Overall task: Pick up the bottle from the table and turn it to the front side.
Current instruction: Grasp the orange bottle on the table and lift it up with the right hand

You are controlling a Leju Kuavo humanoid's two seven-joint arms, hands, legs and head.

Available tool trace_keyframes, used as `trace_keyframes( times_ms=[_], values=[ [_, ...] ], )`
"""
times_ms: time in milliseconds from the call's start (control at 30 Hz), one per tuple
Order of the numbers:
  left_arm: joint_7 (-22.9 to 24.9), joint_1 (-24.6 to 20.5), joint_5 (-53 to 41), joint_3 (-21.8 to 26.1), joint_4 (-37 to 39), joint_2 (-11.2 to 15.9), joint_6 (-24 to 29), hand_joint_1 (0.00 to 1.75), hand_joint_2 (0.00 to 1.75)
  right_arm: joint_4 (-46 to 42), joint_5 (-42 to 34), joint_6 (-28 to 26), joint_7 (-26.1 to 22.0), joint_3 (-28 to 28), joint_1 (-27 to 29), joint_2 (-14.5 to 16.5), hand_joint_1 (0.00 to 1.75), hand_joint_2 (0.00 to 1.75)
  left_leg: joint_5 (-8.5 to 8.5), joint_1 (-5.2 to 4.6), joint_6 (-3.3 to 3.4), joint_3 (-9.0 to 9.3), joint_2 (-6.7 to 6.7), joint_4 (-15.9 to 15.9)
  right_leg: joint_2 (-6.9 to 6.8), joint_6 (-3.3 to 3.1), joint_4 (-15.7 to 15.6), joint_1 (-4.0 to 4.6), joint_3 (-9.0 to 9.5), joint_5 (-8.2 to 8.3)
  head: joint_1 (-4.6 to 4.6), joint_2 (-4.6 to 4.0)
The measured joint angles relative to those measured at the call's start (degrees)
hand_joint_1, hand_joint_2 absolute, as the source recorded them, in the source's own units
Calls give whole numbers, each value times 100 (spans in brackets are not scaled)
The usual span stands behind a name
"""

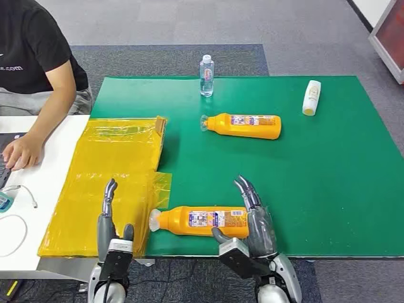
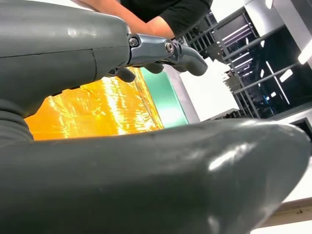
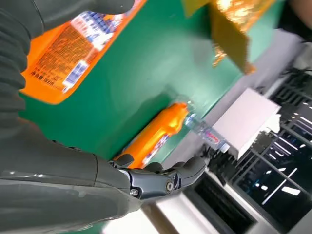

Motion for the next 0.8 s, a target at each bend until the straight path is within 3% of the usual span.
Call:
trace_keyframes(
  times_ms=[100,167,400,800],
  values=[
    [3,-65,-12,1,46,-3,-94,0,0,376,1085,-20,267,162,-191,-126,0,175,2,0,1,1,0,0,-1,1,0,0,1,1,1,0],
    [3,-139,-30,1,97,-6,-169,0,0,785,1418,75,301,301,-351,-224,0,175,4,0,3,0,-2,0,-5,3,0,-1,2,3,2,0],
    [2,-242,-66,-13,201,-3,-280,0,0,1764,742,338,5,559,-727,-326,0,175,6,0,1,2,-3,0,-5,2,0,-1,2,5,2,0],
    [-96,-326,28,-121,319,-2,-377,0,0,2391,111,751,-301,775,-1355,-322,0,175,8,0,-4,45,-1,0,-1,-10,-3,1,37,15,2,0]
  ],
)
